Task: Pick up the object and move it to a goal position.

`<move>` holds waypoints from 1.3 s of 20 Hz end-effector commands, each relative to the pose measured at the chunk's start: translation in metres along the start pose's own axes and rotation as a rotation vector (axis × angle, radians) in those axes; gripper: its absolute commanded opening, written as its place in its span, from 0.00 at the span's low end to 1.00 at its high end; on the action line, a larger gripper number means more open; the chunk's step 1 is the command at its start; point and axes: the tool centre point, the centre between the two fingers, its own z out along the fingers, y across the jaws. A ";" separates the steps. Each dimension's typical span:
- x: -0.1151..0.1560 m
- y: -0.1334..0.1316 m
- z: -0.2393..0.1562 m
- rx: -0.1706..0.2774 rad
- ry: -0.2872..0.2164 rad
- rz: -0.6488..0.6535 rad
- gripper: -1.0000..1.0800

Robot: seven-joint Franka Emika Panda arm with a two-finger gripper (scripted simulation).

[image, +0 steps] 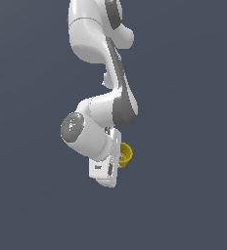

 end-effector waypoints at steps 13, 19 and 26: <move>0.078 -0.057 -0.127 -0.003 -0.003 -0.003 0.00; 0.110 -0.079 -0.179 -0.003 -0.002 -0.003 0.00; 0.132 -0.093 -0.218 -0.004 0.001 -0.003 0.00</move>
